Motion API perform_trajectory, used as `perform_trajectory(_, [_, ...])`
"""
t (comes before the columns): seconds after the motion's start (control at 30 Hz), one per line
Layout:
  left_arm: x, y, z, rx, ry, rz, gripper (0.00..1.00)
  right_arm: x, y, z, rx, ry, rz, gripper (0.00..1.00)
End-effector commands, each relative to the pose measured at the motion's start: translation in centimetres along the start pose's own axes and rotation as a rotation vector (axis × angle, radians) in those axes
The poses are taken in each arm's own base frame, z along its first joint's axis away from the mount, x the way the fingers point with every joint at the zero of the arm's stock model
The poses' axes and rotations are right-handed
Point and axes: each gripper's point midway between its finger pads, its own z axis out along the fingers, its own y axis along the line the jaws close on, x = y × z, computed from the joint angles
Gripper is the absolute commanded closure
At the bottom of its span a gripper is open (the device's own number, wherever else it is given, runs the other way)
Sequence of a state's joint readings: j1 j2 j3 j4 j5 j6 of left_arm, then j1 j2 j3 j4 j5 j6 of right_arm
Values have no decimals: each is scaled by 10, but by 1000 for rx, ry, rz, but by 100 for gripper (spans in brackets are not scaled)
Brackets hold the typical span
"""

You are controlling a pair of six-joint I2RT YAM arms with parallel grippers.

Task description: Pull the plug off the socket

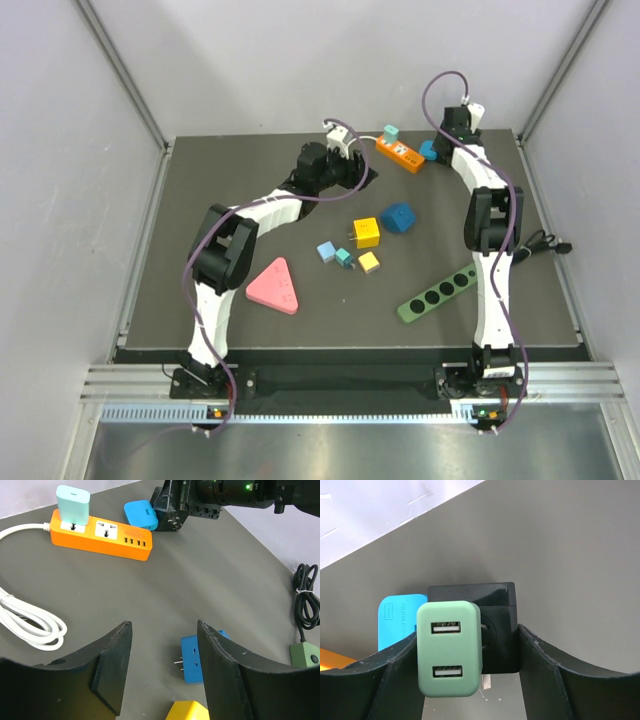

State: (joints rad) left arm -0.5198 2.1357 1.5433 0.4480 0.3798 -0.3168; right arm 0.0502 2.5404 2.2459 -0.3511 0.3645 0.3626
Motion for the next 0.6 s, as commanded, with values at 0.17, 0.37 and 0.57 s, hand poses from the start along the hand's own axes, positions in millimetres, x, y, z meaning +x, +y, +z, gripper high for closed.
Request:
perform_trajectory(0.17, [-24,-12,13,80,-62,-47,33,-77,-16,-78,-10,-153,38,100])
perform_trajectory(0.37, [-19,-21,25,156,-53,-141,32,-41,-59,-136,-4,-140,107,100])
perform_trajectory(0.57, [-12,-27,30,203,-42,-190,30,11,-61,-169,-162,-107,150,100])
